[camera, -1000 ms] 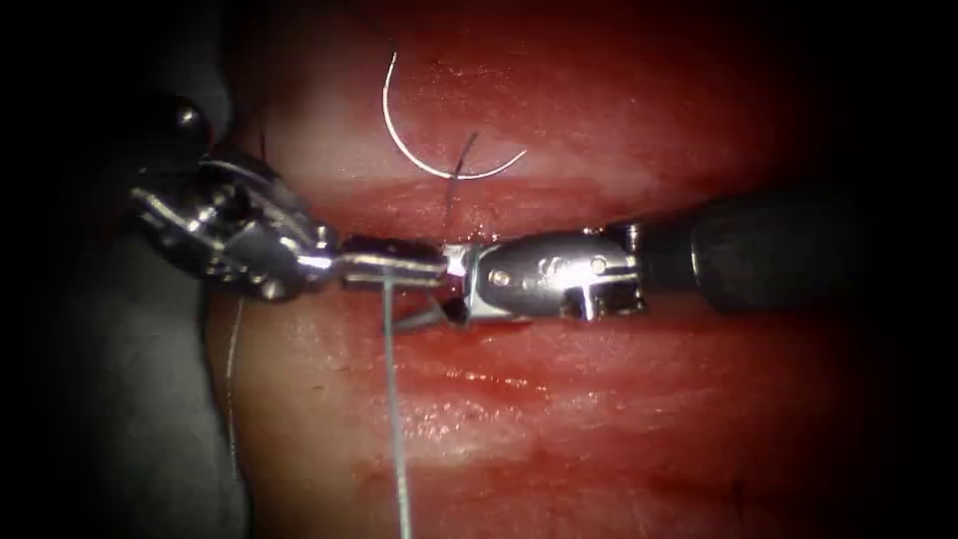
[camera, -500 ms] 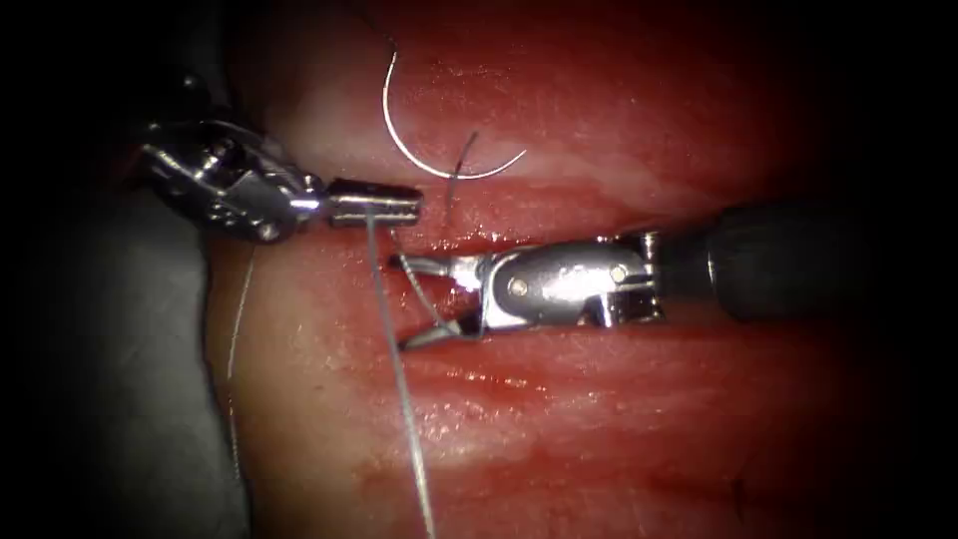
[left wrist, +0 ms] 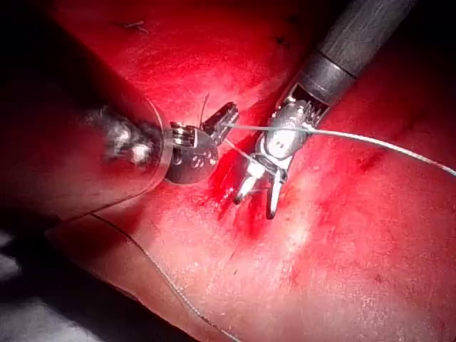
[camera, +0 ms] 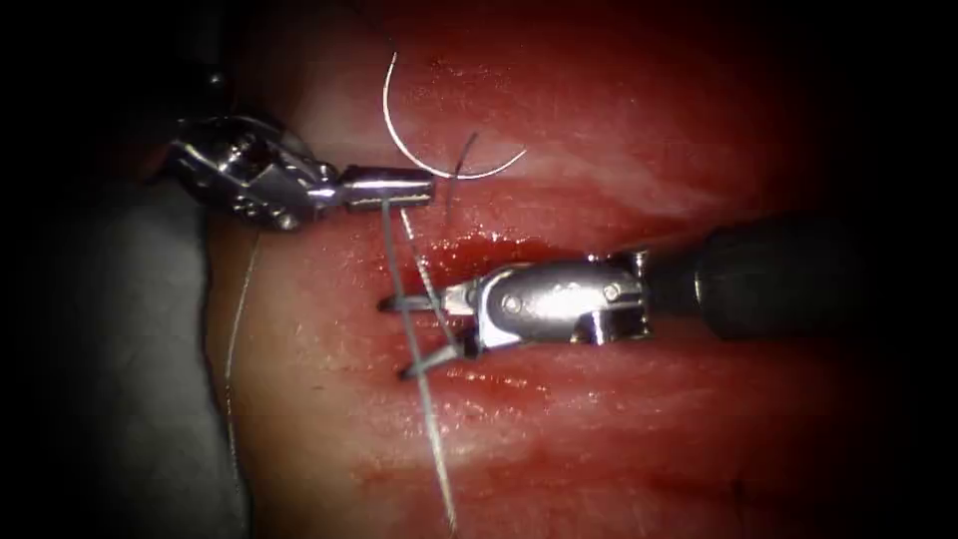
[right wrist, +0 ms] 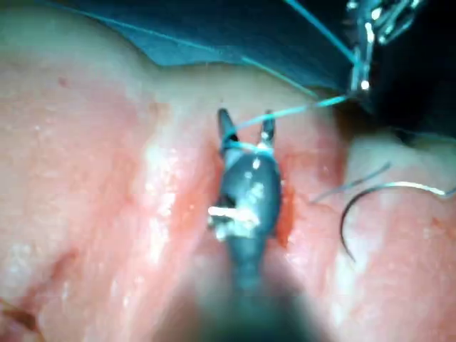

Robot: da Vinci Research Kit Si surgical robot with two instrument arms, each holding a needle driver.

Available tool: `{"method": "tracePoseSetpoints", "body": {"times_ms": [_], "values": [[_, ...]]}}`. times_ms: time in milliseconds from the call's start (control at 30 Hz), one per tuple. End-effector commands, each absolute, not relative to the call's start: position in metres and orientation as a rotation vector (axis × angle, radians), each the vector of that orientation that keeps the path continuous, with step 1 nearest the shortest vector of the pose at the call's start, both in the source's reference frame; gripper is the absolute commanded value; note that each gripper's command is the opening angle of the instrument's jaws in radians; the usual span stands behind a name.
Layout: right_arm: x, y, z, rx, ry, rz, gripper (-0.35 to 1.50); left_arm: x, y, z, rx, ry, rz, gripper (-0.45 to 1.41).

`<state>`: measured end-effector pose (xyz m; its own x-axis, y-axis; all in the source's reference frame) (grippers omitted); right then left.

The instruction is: Wound Closure

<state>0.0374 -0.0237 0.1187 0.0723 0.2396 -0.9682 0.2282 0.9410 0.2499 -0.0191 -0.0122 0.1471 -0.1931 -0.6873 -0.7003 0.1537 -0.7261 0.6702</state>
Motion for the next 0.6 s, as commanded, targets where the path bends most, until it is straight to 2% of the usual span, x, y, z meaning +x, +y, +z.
{"method": "tracePoseSetpoints", "body": {"times_ms": [33,433,600], "values": [[0.0378,-0.0246,0.1192,0.397,1.530,0.021,0.27,-0.0196,-0.0129,0.1479,1.518,-0.625,-1.965,-0.45],[0.0376,-0.0229,0.1165,0.397,1.662,0.092,0.24,-0.0189,-0.0146,0.1518,1.514,-0.629,-1.969,-0.45],[0.0378,-0.0226,0.1161,0.405,1.729,0.128,0.31,-0.0187,-0.0150,0.1522,1.524,-0.617,-1.982,-0.45]]}}
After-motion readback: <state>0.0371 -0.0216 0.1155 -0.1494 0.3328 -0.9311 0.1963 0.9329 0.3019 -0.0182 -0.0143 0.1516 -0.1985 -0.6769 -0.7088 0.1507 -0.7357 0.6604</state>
